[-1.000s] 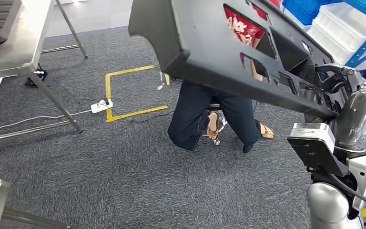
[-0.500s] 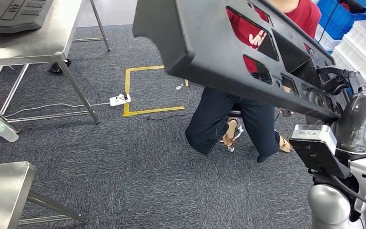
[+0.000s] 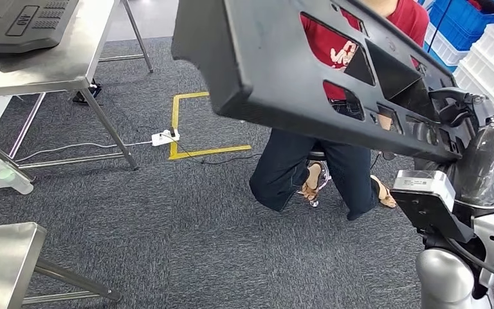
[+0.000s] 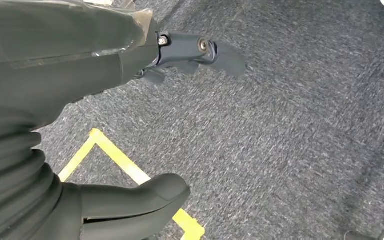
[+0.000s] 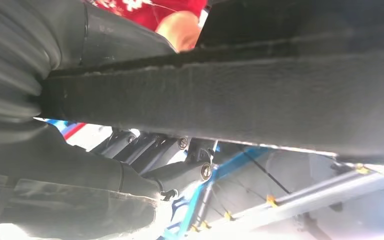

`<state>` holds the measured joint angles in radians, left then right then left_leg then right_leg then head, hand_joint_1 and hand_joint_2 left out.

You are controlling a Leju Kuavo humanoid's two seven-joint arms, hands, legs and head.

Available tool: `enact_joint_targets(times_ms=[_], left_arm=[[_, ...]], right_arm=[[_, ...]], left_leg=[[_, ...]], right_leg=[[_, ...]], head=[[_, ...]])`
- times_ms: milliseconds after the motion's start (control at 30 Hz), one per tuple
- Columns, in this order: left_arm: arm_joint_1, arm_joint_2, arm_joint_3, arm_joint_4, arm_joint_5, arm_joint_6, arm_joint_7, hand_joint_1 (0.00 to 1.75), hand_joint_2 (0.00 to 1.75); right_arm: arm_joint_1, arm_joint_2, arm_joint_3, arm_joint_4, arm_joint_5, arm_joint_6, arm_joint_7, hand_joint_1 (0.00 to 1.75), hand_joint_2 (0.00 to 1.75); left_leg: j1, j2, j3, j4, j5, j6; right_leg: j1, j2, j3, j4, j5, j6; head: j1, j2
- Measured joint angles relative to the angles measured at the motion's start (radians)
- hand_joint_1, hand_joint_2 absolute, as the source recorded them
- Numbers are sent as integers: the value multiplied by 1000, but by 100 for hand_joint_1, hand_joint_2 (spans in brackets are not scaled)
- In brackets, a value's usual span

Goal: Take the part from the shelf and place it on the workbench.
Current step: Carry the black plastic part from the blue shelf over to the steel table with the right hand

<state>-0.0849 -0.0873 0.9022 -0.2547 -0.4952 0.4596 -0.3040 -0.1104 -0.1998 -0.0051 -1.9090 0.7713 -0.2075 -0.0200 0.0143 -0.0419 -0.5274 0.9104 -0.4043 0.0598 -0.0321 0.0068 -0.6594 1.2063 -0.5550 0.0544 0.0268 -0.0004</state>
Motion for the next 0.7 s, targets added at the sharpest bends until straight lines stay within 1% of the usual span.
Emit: enact_joint_targets(times_ms=[33, 67, 100, 133, 167, 200, 233, 300, 333, 367, 400, 433, 467, 500, 533, 567, 600, 633, 667, 700], left_arm=[[0, -1, 0, 0, 0, 0, 0, 0, 175], [0, -1, 0, 0, 0, 0, 0, 0, 175], [0, -2, 0, 0, 0, 0, 0, 0, 175], [0, -1, 0, 0, 0, 0, 0, 0, 175], [0, 3, 0, -1, 0, 0, 0, 0, 175], [0, 5, 0, -2, 0, 0, 1, 0, 175], [0, 8, 0, -3, 0, 0, 1, 0, 175], [1, 8, 0, -4, -5, -1, -5, 0, 175], [4, 7, -1, -5, -10, -4, -13, 0, 175], [7, 6, -2, -5, -18, -10, -24, 0, 175], [10, 5, -3, -6, -24, -16, -34, 0, 175], [13, 5, -4, -7, -28, -21, -41, 0, 175], [17, 5, -4, -8, -30, -25, -44, 0, 175], [21, 4, -5, -9, -30, -27, -46, 0, 175], [26, 4, -5, -9, -30, -29, -46, 0, 175], [30, 4, -5, -9, -30, -31, -46, 0, 175], [34, 4, -5, -9, -30, -33, -46, 0, 175], [36, 5, -5, -9, -30, -35, -47, 0, 175], [36, 5, -5, -11, -30, -35, -47, 0, 175], [35, 5, -5, -13, -30, -36, -48, 0, 175]], right_arm=[[2, 0, 0, 1, 0, 0, 0, 175, 175], [3, 0, 0, 1, 0, 0, 1, 175, 175], [3, 0, 0, 2, 0, 0, 1, 175, 175], [3, 0, 0, 2, 0, 0, 1, 175, 175], [3, 1, 0, 4, 0, 0, 1, 175, 175], [4, 2, 1, 5, 0, 0, 1, 175, 175], [4, 2, 1, 6, 0, 0, 1, 175, 175], [9, 4, 1, 6, 4, -4, 1, 175, 175], [20, 4, 0, -1, 9, -10, 1, 175, 175], [41, 4, -5, -16, 14, -18, -1, 175, 175], [68, 2, -11, -38, 16, -26, -5, 175, 175], [99, 1, -20, -65, 15, -32, -10, 175, 175], [125, 0, -29, -89, 13, -35, -15, 175, 175], [144, 0, -36, -108, 12, -35, -19, 175, 175], [158, 0, -41, -121, 11, -33, -21, 175, 175], [168, 0, -44, -130, 11, -29, -22, 175, 175], [174, 0, -45, -135, 12, -24, -22, 175, 175], [176, 1, -45, -139, 13, -19, -23, 175, 175], [178, 1, -45, -144, 14, -17, -23, 175, 175], [179, 1, -46, -148, 15, -16, -23, 175, 175]], left_leg=[[4, 0, 0, 2, -2, -6], [10, -1, -1, 7, -6, -15], [18, -2, -2, 16, -12, -28], [27, -3, -6, 32, -22, -45], [33, -6, -15, 50, -35, -62], [36, -8, -26, 71, -47, -78], [37, -9, -36, 85, -56, -89], [38, -12, -46, 95, -62, -99], [38, -7, -48, 98, -66, -100], [37, 3, -56, 114, -78, -98], [35, 15, -74, 150, -102, -94], [31, 29, -101, 208, -136, -86], [27, 37, -136, 284, -175, -79], [22, 39, -170, 357, -207, -70], [16, 39, -192, 406, -222, -61], [8, 39, -196, 420, -219, -50], [0, 41, -178, 391, -196, -40], [-9, 50, -144, 329, -163, -29], [-19, 74, -105, 256, -135, -17], [-28, 96, -74, 197, -115, -10]], right_leg=[[-8, 0, -19, 34, -6, 10], [-17, -1, -17, 27, 5, 25], [-28, -1, 7, -21, 30, 45], [-40, -1, 40, -84, 54, 67], [-45, 3, 67, -135, 71, 81], [-49, 6, 82, -163, 78, 80], [-48, 9, 83, -165, 75, 68], [-43, 7, 74, -150, 69, 33], [-40, 3, 72, -148, 69, 22], [-35, -3, 72, -148, 68, 15], [-29, -11, 72, -148, 68, 9], [-22, -20, 71, -149, 68, 3], [-13, -29, 70, -149, 67, -1], [-6, -36, 68, -149, 67, -6], [1, -43, 67, -148, 65, -9], [7, -51, 69, -148, 64, -13], [11, -57, 72, -148, 62, -16], [14, -65, 76, -149, 60, -18], [17, -72, 80, -148, 58, -20], [21, -80, 83, -149, 57, -21]], head=[[0, 0], [0, 0], [0, 0], [0, 0], [2, 0], [2, 0], [0, 0], [-8, 0], [-12, 0], [-15, 0], [-17, 0], [-19, 0], [-20, 0], [-20, 0], [-20, 0], [-20, 0], [-20, 0], [-20, 0], [-20, 0], [-20, 0]])
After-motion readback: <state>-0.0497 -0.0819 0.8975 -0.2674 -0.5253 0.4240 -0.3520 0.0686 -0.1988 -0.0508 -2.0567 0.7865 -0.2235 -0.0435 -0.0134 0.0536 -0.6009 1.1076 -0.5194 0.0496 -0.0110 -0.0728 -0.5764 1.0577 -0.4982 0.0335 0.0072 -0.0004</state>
